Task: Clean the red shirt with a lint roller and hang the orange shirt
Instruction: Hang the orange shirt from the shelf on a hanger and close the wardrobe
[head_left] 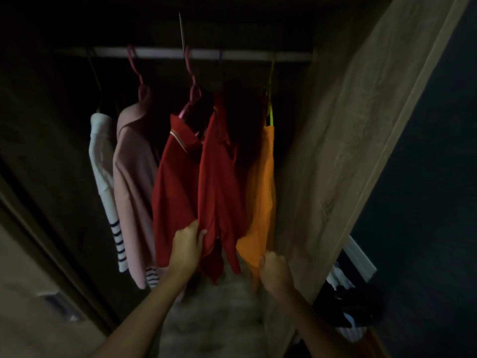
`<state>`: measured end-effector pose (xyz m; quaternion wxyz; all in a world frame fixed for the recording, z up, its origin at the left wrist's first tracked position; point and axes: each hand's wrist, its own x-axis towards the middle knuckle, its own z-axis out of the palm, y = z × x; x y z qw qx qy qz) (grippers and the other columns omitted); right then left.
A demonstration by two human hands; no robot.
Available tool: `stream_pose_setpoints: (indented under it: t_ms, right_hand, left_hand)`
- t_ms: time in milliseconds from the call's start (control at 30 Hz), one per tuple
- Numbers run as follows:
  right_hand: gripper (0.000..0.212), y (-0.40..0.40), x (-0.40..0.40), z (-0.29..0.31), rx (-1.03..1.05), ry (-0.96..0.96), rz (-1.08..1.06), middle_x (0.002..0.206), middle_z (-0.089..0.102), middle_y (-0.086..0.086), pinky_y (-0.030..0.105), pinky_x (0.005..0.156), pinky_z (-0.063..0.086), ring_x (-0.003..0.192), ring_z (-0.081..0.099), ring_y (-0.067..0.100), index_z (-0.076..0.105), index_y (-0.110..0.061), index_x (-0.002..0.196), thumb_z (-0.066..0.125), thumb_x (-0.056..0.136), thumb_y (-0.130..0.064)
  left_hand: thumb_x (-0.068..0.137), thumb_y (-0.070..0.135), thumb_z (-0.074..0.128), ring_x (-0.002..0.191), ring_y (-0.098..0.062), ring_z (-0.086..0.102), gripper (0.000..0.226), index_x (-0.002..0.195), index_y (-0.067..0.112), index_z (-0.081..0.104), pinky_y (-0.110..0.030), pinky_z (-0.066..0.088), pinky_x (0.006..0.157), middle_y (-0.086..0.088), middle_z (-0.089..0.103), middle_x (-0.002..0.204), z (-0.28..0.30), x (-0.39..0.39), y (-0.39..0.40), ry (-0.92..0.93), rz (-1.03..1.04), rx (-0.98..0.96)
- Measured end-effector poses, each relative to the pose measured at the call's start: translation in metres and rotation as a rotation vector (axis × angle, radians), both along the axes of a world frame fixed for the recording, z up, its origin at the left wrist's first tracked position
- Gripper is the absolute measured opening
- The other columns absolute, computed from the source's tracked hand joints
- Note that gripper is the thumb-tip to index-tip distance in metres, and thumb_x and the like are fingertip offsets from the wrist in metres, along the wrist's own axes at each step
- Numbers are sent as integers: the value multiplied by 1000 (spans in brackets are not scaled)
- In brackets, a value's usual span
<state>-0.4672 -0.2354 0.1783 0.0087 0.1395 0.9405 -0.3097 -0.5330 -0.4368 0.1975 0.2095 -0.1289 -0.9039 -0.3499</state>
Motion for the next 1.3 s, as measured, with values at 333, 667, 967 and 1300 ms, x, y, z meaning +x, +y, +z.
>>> stream_pose_setpoints:
  t_ms: [333, 667, 967, 1300]
  right_hand:
    - [33, 0, 3, -25, 47, 8, 0, 113, 66, 18, 32, 79, 45, 107, 61, 34, 63, -5, 108, 40, 103, -28]
    - [17, -2, 7, -59, -71, 9, 46, 88, 72, 16, 32, 66, 46, 85, 68, 34, 65, -9, 81, 59, 89, -22]
    - [18, -45, 3, -75, -147, 103, 274, 84, 73, 3, 22, 58, 38, 77, 63, 13, 74, -18, 89, 59, 93, -27]
    - [18, -178, 20, -61, -286, 526, -39, 69, 66, 1, 13, 58, 37, 65, 58, 12, 71, -13, 87, 57, 84, -24]
  left_hand:
    - [82, 0, 65, 81, -31, 68, 21, 103, 1, 67, -17, 33, 65, -17, 73, 92, -20, 18, -6, -60, 78, 24]
    - [86, 18, 67, 71, -31, 64, 17, 86, 1, 69, -28, 34, 61, -16, 70, 79, -43, 41, -8, -94, 181, 113]
    - [85, 20, 67, 93, -21, 66, 28, 110, 6, 67, -28, 48, 84, -9, 71, 103, -30, 72, -48, -24, 118, 105]
    - [84, 5, 47, 111, -22, 57, 34, 112, 7, 67, -20, 38, 102, -10, 63, 119, -2, 99, -208, 182, -95, -145]
